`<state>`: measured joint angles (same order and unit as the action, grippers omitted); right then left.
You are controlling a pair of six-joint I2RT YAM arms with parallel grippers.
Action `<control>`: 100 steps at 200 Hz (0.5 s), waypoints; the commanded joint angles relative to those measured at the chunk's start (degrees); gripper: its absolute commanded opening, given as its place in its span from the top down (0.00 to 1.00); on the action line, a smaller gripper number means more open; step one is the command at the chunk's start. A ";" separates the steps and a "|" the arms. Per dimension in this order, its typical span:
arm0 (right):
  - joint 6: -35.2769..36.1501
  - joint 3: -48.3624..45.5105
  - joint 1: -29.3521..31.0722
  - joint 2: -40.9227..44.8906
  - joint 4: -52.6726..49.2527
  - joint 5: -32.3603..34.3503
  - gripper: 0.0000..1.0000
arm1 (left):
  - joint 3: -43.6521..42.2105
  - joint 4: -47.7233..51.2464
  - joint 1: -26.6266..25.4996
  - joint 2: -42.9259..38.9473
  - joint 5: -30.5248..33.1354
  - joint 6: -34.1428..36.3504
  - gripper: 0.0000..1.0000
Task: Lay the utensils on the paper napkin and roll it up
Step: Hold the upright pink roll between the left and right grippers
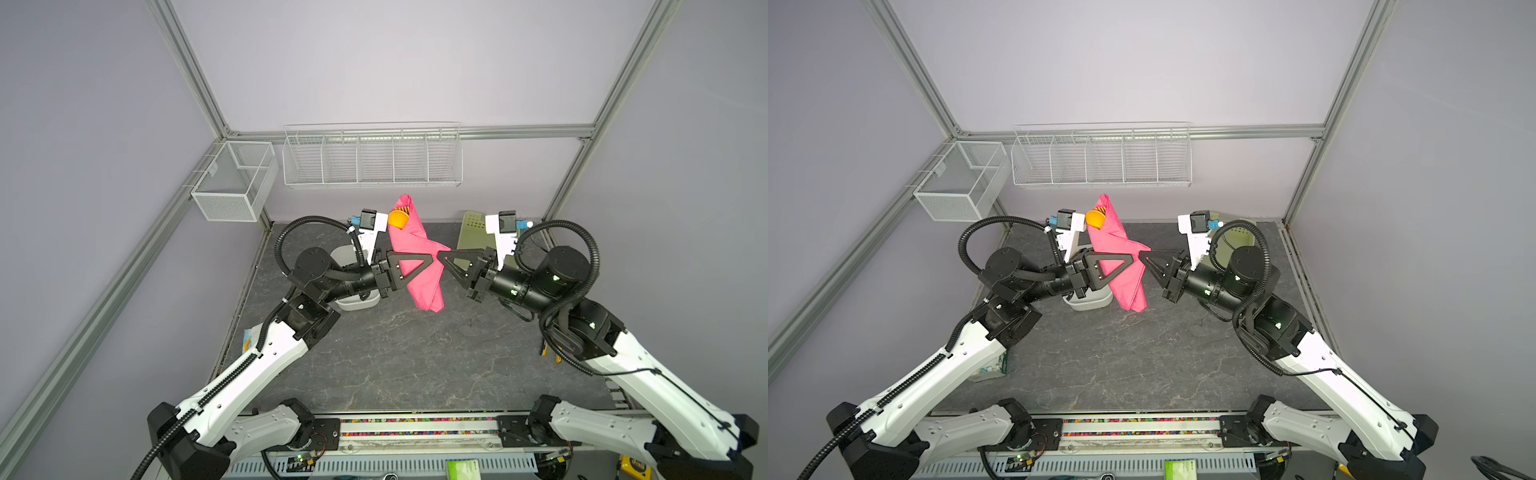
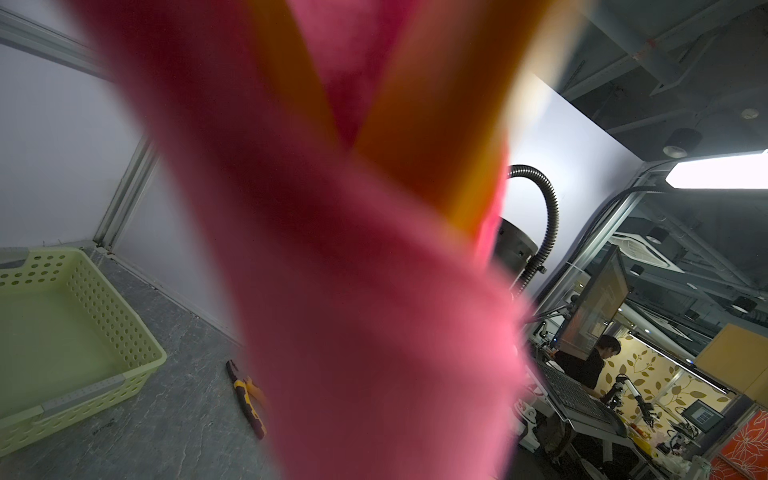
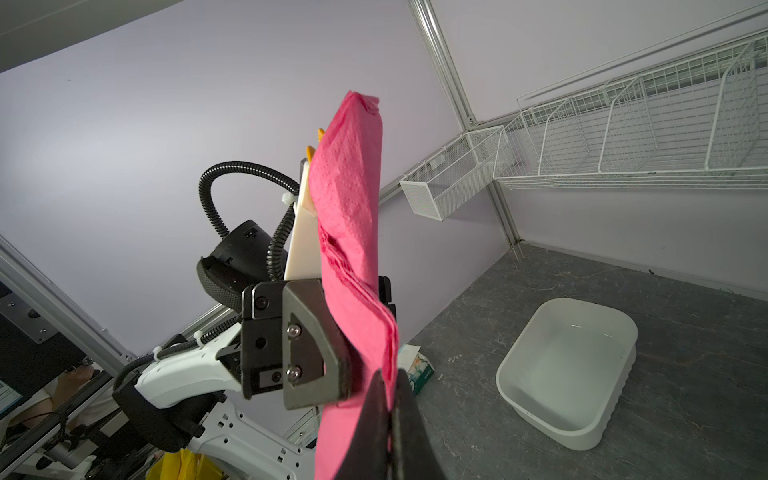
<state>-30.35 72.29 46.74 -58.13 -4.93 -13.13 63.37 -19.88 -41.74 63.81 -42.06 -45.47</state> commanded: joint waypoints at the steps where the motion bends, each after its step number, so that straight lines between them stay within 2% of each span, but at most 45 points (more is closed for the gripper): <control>1: 1.39 0.68 -0.89 1.53 -0.57 3.63 0.93 | -0.36 -3.81 -0.10 -1.05 -1.80 -0.58 0.86; 100: 1.80 1.05 -1.03 1.79 -1.22 3.96 0.93 | -0.18 -4.16 -0.10 -0.53 -2.24 -0.82 0.85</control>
<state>-29.93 72.29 46.59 -57.58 -5.32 -12.58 63.35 -20.36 -41.76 63.81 -42.54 -45.63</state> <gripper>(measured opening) 0.069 0.151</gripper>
